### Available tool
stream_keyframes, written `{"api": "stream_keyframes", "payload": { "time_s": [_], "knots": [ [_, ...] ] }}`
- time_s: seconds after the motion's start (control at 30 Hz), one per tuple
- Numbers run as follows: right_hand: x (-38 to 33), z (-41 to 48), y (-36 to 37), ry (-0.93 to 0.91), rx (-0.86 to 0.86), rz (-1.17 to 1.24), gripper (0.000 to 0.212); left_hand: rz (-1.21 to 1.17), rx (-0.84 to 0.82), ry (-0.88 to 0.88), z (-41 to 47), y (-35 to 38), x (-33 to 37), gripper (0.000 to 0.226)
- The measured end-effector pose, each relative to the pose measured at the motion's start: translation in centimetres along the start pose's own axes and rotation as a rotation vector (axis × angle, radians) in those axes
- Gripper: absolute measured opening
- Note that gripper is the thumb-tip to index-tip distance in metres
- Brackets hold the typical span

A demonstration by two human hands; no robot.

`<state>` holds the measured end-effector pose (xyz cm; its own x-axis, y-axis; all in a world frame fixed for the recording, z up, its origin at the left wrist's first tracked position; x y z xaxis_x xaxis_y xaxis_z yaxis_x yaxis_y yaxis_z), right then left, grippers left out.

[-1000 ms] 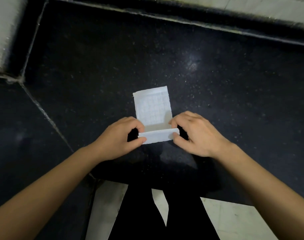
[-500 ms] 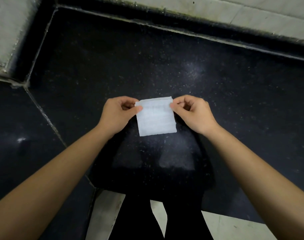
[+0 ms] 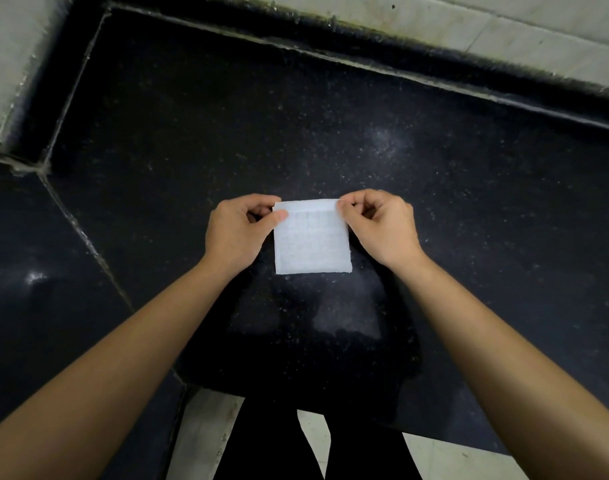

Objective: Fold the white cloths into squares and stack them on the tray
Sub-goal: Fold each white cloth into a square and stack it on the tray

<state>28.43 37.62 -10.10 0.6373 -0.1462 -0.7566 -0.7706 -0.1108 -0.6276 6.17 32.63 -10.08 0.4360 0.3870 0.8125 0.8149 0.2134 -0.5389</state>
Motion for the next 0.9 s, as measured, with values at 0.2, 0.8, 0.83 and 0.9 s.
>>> {"api": "stream_keyframes", "payload": {
  "time_s": [0.2, 0.8, 0.83, 0.9],
  "knots": [
    [-0.2, -0.2, 0.4, -0.014, 0.060, -0.098, 0.010, 0.224, 0.031, 0.082, -0.2, 0.7, 0.0, 0.032],
    [2.1, -3.6, 2.4, -0.474, -0.280, -0.681, 0.072, 0.914, -0.365, 0.624, -2.3, 1.4, -3.1, 0.076],
    [1.7, -4.1, 2.0, -0.401, -0.260, -0.598, 0.072, 0.892, -0.385, 0.598, -2.4, 1.2, -2.6, 0.075],
    [1.0, -5.7, 1.0, -0.236, -0.145, -0.427, 0.069, 0.808, -0.405, 0.514, -2.8, 0.8, -1.6, 0.073]
  ]
}}
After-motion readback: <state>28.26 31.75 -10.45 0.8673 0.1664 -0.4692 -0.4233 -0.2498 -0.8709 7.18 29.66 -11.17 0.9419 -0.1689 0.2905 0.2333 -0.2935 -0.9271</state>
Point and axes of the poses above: each hand's wrist, its own z-axis towards the middle knuckle, its own y-axis out of the palm, x = y × z, the point moved 2 cm from there along z, towards the middle knuckle, and after that the axes turned 6 degrees about x, right-handed, at the moved point
